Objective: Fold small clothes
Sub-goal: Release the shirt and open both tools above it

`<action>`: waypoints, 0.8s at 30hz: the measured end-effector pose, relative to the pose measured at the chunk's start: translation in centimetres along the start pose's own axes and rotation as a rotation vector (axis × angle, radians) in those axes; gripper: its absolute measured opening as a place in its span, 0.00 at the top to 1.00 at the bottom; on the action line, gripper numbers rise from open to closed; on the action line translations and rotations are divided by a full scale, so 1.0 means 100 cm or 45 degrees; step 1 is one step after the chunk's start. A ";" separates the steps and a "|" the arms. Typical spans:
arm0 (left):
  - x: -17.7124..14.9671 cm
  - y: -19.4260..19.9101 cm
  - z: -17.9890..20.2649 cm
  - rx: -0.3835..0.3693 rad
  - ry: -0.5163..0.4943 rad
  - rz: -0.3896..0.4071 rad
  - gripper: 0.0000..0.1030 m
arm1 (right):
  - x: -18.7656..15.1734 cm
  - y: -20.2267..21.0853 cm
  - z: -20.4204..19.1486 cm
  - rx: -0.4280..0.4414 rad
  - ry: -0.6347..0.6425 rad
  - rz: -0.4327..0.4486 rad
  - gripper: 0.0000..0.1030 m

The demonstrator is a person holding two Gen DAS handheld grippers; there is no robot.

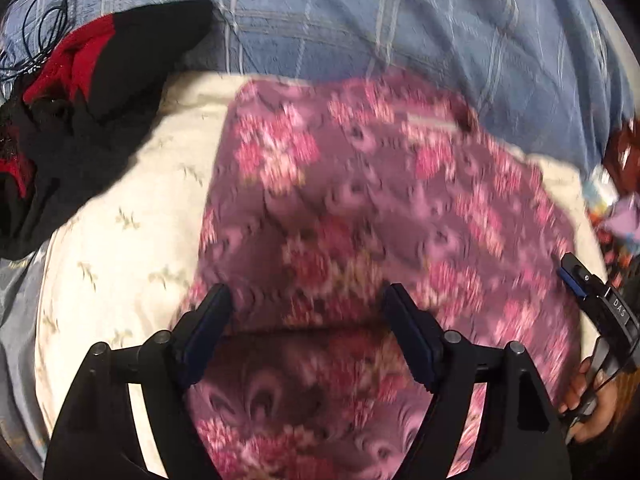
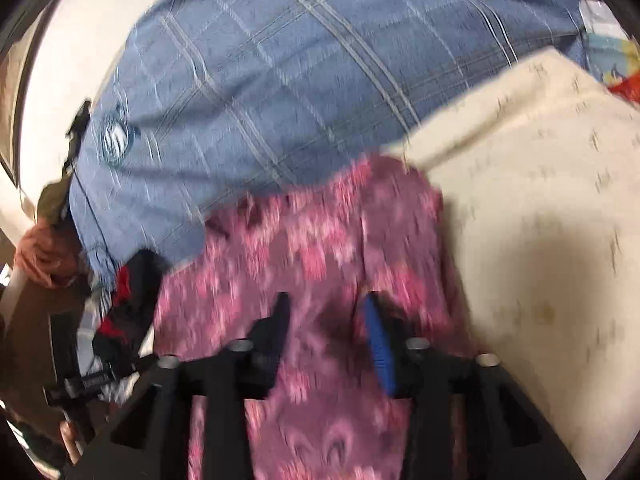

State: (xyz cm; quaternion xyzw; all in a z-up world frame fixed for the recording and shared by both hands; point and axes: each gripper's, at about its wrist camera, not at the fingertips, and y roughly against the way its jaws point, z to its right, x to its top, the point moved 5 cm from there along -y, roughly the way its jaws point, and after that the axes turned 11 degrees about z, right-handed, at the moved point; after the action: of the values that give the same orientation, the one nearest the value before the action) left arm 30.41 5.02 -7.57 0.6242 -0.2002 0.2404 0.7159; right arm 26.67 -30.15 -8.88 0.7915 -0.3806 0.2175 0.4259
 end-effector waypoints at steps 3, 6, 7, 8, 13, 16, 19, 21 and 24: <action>-0.011 0.007 0.010 0.075 -0.050 -0.036 0.23 | -0.016 0.011 0.004 -0.001 0.002 -0.052 0.59; -0.037 0.033 0.005 -0.036 0.055 -0.096 0.24 | -0.023 0.036 0.007 -0.001 -0.072 -0.081 0.55; -0.046 0.044 0.004 -0.045 0.066 -0.086 0.24 | -0.028 0.048 0.010 0.004 -0.084 -0.090 0.54; -0.054 0.054 0.003 -0.045 0.067 -0.076 0.23 | -0.033 0.055 0.012 0.006 -0.083 -0.095 0.54; -0.100 0.098 -0.012 -0.042 0.093 -0.071 0.23 | -0.068 0.111 0.038 -0.042 -0.061 -0.120 0.52; -0.121 0.099 -0.021 -0.036 0.147 -0.130 0.23 | -0.084 0.142 0.053 -0.043 -0.083 -0.111 0.52; -0.138 0.108 -0.033 -0.037 0.194 -0.139 0.24 | -0.096 0.164 0.061 -0.033 -0.141 -0.098 0.52; -0.144 0.118 -0.041 -0.036 0.213 -0.119 0.23 | -0.100 0.173 0.062 -0.042 -0.150 -0.091 0.52; -0.154 0.135 -0.062 -0.066 0.282 -0.100 0.23 | -0.101 0.190 0.063 -0.093 -0.119 -0.054 0.50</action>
State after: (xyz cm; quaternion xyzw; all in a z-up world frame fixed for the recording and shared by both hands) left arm 9.91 11.08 -6.72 0.5825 -0.1014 0.2744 0.7584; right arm 5.63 -37.85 -9.40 0.7927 -0.3908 0.1571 0.4408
